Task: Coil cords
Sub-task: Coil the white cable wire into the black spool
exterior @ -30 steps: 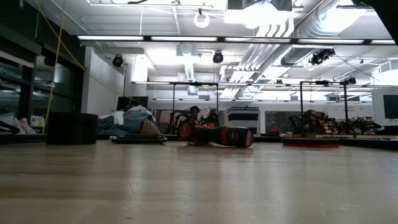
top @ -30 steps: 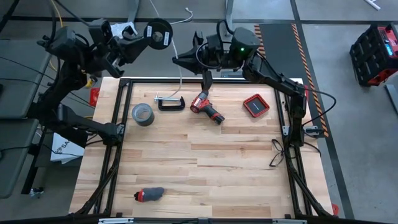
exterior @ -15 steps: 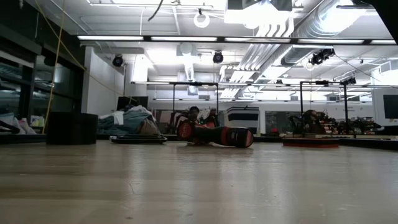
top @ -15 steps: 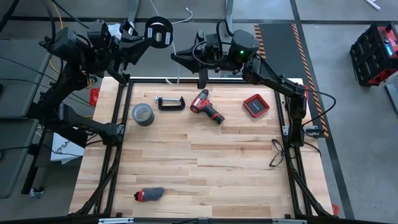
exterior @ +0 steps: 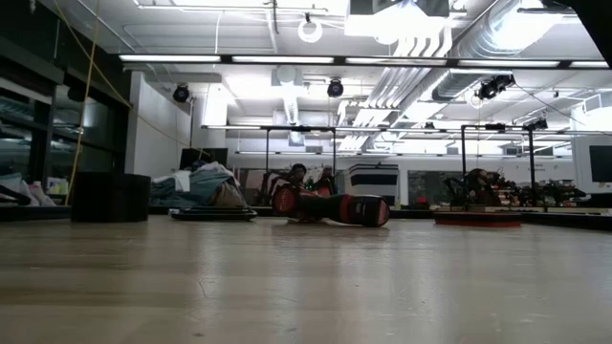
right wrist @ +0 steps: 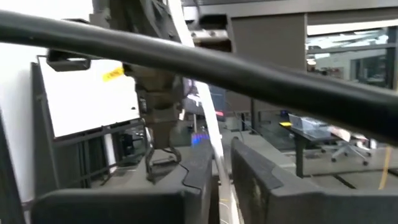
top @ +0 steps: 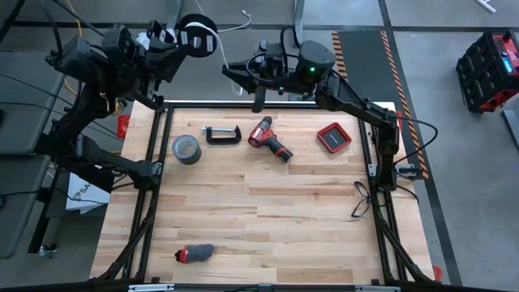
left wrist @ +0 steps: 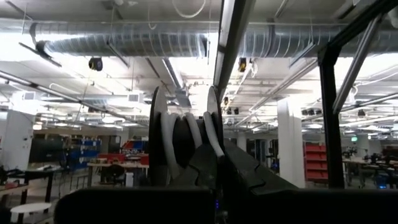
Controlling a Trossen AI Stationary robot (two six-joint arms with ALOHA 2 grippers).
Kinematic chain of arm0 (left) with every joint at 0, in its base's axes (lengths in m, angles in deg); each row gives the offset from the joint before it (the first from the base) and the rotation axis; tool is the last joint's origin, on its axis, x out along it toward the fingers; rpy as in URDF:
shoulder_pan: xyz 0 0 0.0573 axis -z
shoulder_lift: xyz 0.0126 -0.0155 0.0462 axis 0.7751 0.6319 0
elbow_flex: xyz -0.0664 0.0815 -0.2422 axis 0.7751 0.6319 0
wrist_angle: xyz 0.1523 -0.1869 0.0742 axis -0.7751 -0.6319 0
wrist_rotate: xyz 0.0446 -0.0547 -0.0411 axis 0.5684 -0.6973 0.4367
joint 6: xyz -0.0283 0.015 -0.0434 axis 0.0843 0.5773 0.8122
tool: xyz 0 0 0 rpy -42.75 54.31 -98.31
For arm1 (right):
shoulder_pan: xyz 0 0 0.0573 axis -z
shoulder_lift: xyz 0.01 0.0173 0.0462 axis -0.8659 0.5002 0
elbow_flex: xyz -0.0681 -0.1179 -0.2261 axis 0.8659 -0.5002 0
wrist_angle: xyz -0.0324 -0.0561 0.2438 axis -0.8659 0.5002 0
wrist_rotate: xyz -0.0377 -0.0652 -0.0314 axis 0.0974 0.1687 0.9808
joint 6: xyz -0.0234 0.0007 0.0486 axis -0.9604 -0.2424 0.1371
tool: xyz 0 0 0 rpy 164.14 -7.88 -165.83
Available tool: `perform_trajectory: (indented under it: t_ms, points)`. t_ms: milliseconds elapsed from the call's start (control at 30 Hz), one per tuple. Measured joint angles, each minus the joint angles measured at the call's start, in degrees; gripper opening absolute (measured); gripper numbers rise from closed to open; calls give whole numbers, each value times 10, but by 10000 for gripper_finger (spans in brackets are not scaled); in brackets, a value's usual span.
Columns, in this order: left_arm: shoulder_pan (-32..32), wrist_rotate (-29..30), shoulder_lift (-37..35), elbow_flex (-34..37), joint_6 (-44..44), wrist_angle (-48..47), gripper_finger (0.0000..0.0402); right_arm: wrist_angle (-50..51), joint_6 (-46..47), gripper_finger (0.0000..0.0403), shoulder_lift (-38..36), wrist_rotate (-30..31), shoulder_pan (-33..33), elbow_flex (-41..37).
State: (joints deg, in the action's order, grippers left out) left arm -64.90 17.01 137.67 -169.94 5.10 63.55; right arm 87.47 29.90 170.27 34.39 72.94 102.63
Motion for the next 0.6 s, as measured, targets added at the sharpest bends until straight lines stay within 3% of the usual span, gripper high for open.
perform_trajectory:
  t_ms: [167, 600]
  points:
    - [0, -3, -4, 0, -2, 9, 1, 13, 0, 70, 0, 13, 0, 0]
    - [0, -1, -22, 0, -5, 5, 1, 44, -9, 71, 0, 14, 0, 0]
